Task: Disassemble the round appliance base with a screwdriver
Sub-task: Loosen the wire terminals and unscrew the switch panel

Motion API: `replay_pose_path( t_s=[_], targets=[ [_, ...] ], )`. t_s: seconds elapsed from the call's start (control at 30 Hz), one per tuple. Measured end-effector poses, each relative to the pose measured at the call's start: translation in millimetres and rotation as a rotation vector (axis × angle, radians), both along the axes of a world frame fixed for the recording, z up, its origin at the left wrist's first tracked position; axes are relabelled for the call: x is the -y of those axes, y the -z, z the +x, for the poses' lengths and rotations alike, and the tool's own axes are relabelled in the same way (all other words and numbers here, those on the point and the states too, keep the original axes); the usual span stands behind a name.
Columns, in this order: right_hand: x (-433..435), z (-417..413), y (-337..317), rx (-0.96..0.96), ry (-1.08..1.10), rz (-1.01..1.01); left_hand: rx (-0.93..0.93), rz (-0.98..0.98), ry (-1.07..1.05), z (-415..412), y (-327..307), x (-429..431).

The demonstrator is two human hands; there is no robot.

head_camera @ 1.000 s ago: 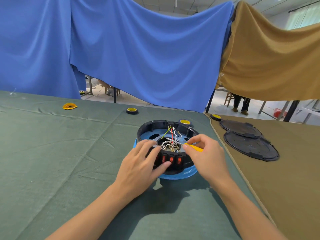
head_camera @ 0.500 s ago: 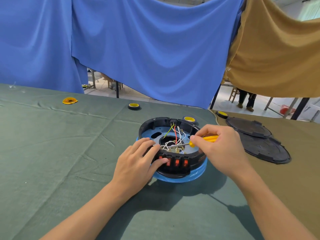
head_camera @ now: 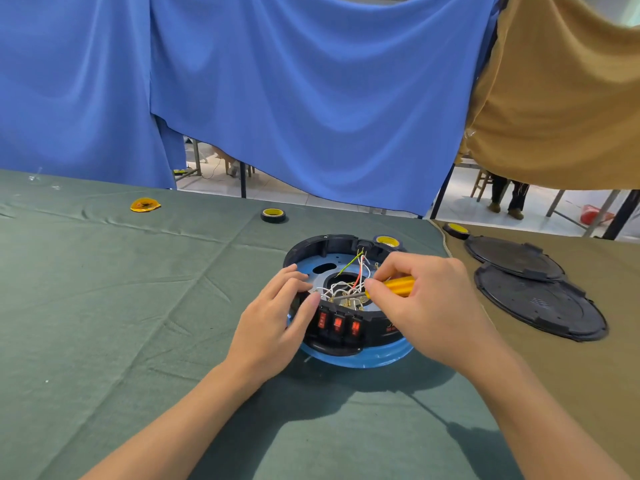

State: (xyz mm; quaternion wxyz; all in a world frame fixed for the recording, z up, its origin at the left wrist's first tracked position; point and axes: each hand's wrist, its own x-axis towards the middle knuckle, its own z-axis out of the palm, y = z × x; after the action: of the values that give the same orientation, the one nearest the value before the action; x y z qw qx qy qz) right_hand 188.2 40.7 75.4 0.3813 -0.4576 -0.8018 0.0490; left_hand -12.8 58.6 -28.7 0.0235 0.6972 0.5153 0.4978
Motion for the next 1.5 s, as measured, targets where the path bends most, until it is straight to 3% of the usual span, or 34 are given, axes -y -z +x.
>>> replay_pose_path(
  t_s=[0.1,0.23,0.53,0.83,0.97,1.07,1.3,1.5],
  targets=[
    [-3.4,-2.6,-3.3,0.028,0.0,-0.038,0.225,-0.039,-0.037,16.8,1.7,-2.7],
    [-7.5,-3.3,-5.6,0.017,0.004,-0.082,0.358,-0.061,-0.047,23.8,1.8,-4.6],
    [-15.3,-21.4,-35.0,0.258,-0.031,-0.127,0.303,-0.018,-0.034,23.8,5.6,-4.2],
    [14.8,-49.4,-10.7,0.436,-0.018,0.204,0.28,-0.004,-0.036,25.1,5.2,-2.8],
    [29.3,-58.9,0.4,0.635,0.083,0.271,0.246,-0.018,-0.038,23.7,6.4,-4.1],
    [26.9,-54.3,-0.1,0.538,0.079,0.291,0.26,-0.024,-0.036,24.7,4.9,-2.8],
    [6.1,-11.7,-4.0,-0.017,0.201,-0.029,0.218,0.02,-0.065,23.5,4.7,-1.6],
    [4.5,-13.6,-2.8,0.015,0.14,-0.084,0.205,0.023,-0.074,22.8,6.3,-2.5]
  ],
)
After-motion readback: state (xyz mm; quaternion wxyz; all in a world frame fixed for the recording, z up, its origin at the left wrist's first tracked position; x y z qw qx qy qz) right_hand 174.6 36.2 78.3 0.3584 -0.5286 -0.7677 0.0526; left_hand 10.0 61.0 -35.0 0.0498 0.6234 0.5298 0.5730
